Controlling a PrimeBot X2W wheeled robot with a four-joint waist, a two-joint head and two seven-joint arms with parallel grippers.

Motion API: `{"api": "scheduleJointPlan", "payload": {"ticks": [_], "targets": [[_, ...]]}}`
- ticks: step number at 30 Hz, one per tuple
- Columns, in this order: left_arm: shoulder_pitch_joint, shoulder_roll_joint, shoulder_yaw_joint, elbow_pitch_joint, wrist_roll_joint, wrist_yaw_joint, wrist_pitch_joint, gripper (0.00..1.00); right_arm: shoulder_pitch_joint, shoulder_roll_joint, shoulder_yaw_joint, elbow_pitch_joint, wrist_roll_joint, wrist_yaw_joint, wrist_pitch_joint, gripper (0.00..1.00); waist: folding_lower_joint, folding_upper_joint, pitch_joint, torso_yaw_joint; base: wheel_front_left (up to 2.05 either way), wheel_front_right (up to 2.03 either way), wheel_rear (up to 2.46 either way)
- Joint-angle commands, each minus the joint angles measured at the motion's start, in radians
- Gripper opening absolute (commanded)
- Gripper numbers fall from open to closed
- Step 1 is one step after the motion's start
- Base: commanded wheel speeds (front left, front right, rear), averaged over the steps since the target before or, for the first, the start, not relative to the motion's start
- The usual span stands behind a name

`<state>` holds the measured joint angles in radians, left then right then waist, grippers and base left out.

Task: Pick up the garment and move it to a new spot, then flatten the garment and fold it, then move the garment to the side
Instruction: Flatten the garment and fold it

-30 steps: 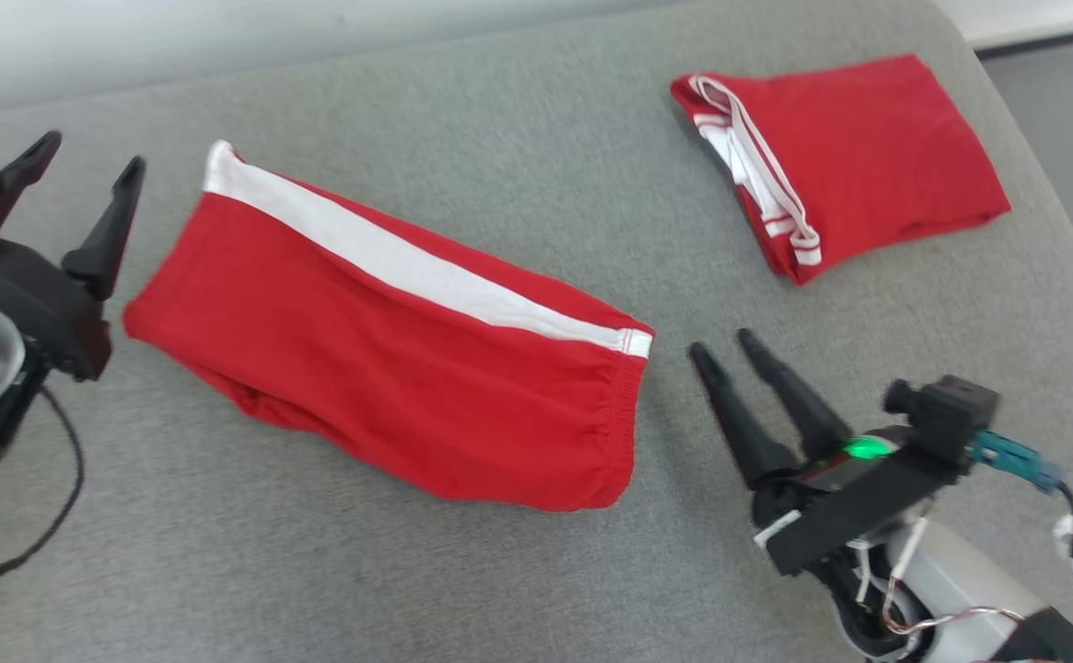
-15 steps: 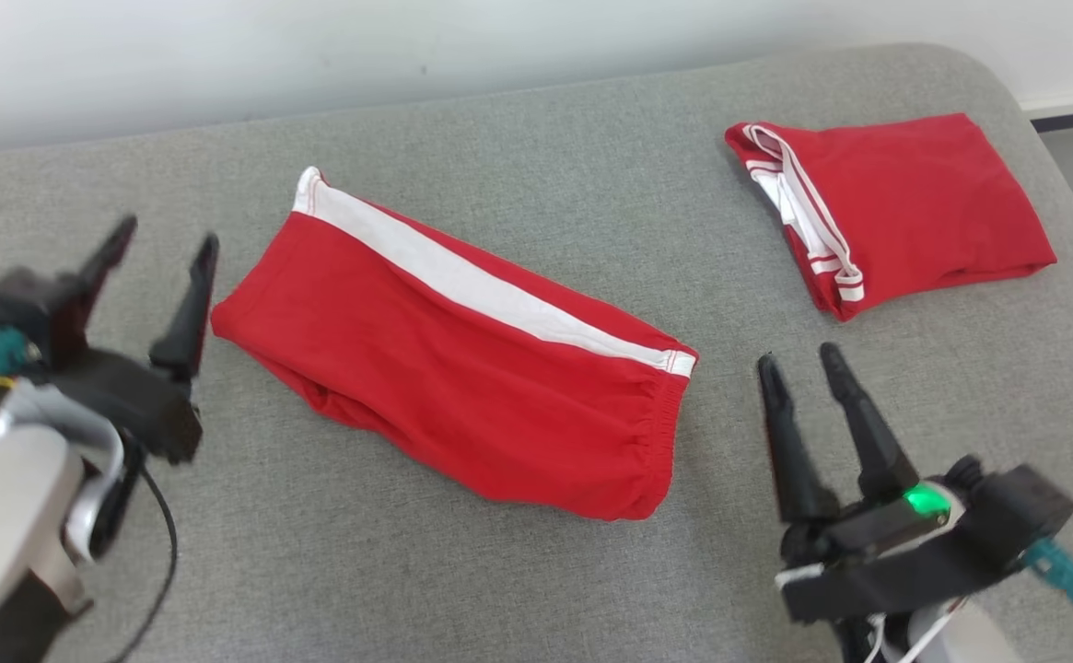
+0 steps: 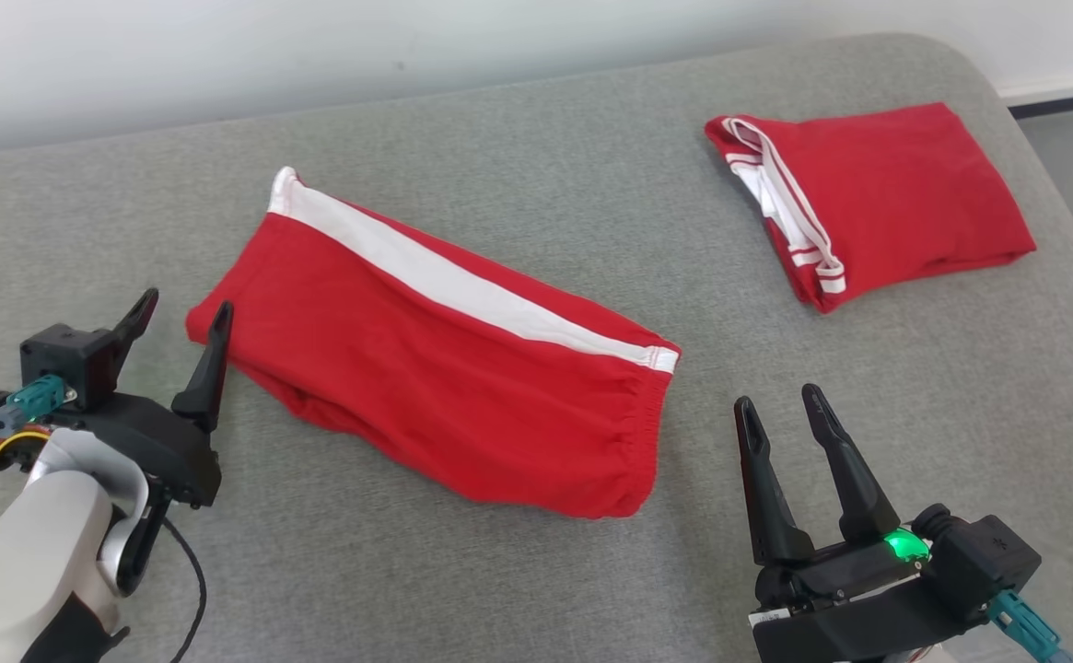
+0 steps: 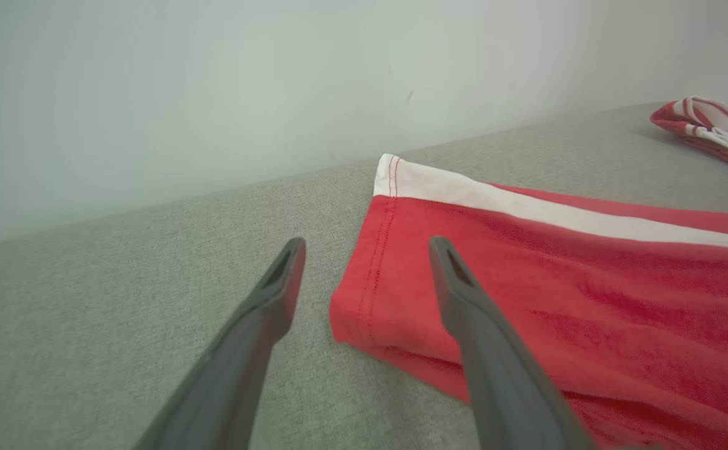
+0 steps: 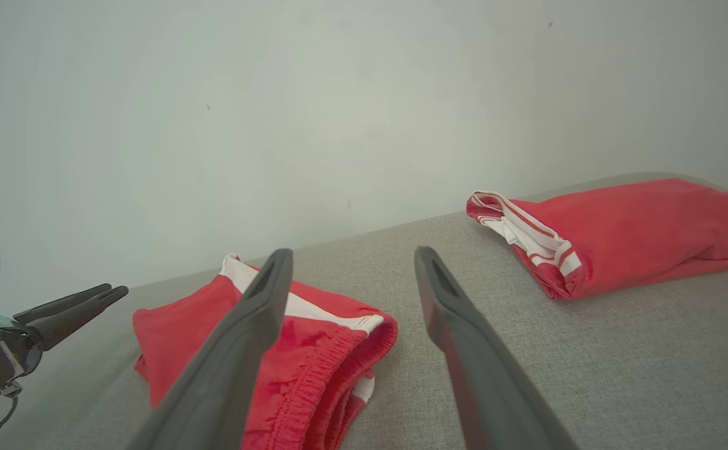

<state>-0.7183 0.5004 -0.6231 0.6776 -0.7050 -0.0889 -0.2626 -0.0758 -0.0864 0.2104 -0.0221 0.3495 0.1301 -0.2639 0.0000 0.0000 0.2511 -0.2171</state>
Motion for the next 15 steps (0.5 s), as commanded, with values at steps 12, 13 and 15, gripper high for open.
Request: {"api": "scheduleJointPlan", "payload": {"ticks": [12, 13, 15], "targets": [[-0.108, -0.028, -0.068, 0.280, -0.012, -0.043, 0.015, 1.00, -0.021, 0.018, 0.026, 0.005, 0.002, 0.001, 0.000, 1.00, 0.0000, 0.0000, 0.057, -0.071, 0.00, 0.00, 0.00], [-0.109, -0.034, -0.077, 0.291, -0.024, -0.041, 0.028, 1.00, -0.021, 0.020, 0.029, 0.006, 0.000, 0.001, 0.001, 1.00, 0.0000, 0.0000, 0.059, -0.073, 0.00, 0.00, 0.00], [-0.116, -0.038, -0.103, 0.306, -0.029, -0.041, 0.037, 1.00, -0.020, 0.023, 0.033, 0.011, -0.002, 0.001, 0.000, 1.00, 0.0000, 0.0000, 0.058, -0.075, 0.00, 0.00, 0.00]]}}
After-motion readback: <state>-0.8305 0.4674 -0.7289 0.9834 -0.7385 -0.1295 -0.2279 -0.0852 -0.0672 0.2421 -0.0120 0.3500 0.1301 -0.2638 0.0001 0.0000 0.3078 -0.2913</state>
